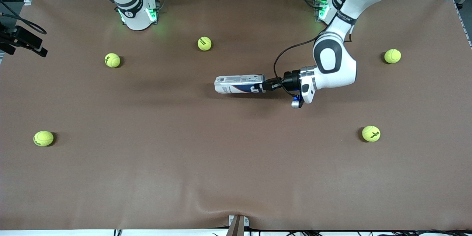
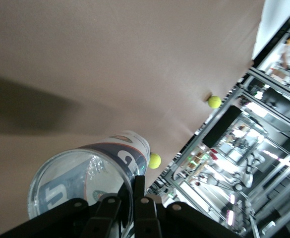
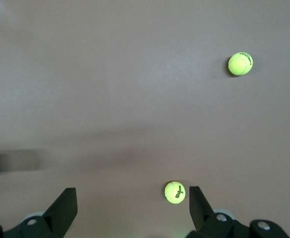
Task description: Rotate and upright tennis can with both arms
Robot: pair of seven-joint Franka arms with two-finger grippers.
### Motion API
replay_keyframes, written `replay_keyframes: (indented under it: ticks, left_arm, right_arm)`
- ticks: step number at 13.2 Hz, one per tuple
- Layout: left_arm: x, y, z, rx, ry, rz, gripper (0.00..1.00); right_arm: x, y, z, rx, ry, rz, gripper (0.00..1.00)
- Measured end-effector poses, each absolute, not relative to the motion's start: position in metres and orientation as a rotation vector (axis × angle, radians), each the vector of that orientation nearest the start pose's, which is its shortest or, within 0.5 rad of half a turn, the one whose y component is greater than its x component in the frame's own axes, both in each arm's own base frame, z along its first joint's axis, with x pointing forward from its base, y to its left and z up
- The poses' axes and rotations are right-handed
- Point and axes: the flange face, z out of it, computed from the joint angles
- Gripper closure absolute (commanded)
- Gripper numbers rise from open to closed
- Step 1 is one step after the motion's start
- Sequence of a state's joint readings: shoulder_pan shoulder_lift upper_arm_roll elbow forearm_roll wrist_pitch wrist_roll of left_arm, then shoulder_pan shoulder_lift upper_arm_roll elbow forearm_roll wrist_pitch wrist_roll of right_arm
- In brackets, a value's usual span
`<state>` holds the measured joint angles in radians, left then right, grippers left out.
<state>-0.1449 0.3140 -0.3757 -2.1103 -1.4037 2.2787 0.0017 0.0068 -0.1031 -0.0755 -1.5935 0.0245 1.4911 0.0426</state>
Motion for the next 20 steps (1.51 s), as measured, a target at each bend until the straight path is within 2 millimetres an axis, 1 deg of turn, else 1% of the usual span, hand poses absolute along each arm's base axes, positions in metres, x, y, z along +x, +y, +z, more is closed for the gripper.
replay_keyframes:
  ticks: [2, 5, 8, 10, 11, 13, 16, 18, 20]
  left_arm:
    - [0.504, -0.314, 0.318, 2.111, 0.634, -0.503, 1.00]
    - [0.509, -0.338, 0.360, 2.281, 0.669, -0.493, 1.00]
    - [0.501, -0.384, 0.402, 2.472, 0.728, -0.407, 1.00]
    - [0.484, -0.418, 0.422, 2.576, 0.756, -0.320, 1.00]
    - [0.471, -0.434, 0.426, 2.625, 0.754, -0.281, 1.00]
    - [0.446, -0.462, 0.427, 2.733, 0.746, -0.192, 1.00]
    - [0.427, -0.491, 0.422, 2.892, 0.721, -0.095, 1.00]
    - [0.413, -0.514, 0.410, 2.985, 0.700, 0.012, 1.00]
    - [0.397, -0.533, 0.390, 3.038, 0.689, 0.088, 1.00]
  right_arm:
    - [0.513, -0.035, 0.663, -3.105, 0.169, -0.007, 0.00]
    - [0.513, -0.035, 0.663, -3.105, 0.169, -0.007, 0.00]
    - [0.513, -0.036, 0.663, -3.104, 0.173, -0.008, 0.00]
    - [0.512, -0.038, 0.663, -3.104, 0.179, -0.009, 0.00]
    - [0.512, -0.038, 0.664, -3.104, 0.179, -0.010, 0.00]
    - [0.512, -0.038, 0.664, -3.103, 0.179, -0.010, 0.00]
    - [0.512, -0.038, 0.664, -3.103, 0.179, -0.010, 0.00]
    - [0.512, -0.038, 0.664, -3.103, 0.178, -0.010, 0.00]
    - [0.512, -0.038, 0.664, -3.103, 0.177, -0.011, 0.00]
